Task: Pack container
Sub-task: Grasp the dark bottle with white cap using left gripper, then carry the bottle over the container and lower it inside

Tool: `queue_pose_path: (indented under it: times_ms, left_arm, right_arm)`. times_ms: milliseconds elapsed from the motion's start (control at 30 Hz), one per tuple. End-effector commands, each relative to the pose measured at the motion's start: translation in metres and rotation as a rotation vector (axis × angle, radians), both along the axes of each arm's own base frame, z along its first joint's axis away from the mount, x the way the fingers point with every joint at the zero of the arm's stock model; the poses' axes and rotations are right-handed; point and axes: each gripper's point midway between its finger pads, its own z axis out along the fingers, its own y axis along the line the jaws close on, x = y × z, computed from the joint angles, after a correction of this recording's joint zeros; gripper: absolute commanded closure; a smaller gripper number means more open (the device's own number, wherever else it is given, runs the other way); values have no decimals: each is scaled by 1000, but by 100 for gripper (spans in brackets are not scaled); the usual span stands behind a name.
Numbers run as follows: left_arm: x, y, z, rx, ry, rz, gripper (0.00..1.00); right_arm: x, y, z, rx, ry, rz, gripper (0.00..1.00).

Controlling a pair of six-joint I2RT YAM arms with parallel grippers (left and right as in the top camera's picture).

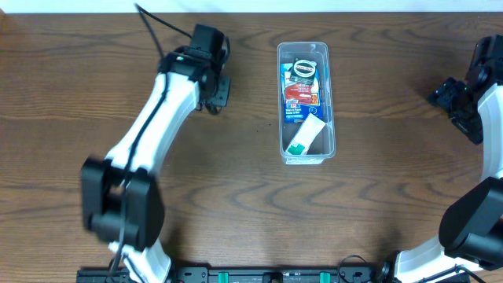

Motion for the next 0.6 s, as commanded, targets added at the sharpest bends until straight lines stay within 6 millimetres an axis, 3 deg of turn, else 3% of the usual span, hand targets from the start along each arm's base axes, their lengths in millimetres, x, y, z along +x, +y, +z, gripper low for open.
queue_pose_path:
  times_ms: [0,133,233,433,567]
  left_arm:
    - [-15,-31,70,-123,-136,-91,69]
    - [-41,-60,114,-173,-229,-172,69]
    - [-60,-86,130,-198,-262,-247,69]
    - [-90,-140,125,-229,-236,-367,69]
    - [-97,-166,118,-244,-231,-414,69]
  right_arm:
    - [-2,-4,-2,-11,9,-24,1]
    - [-2,-4,-2,-11,9,-24,1]
    - [-2,-4,-2,-11,9,-24,1]
    - [-2,-4,-2,-11,9,-24,1]
    - [-2,-4,-2,-11,9,-24,1]
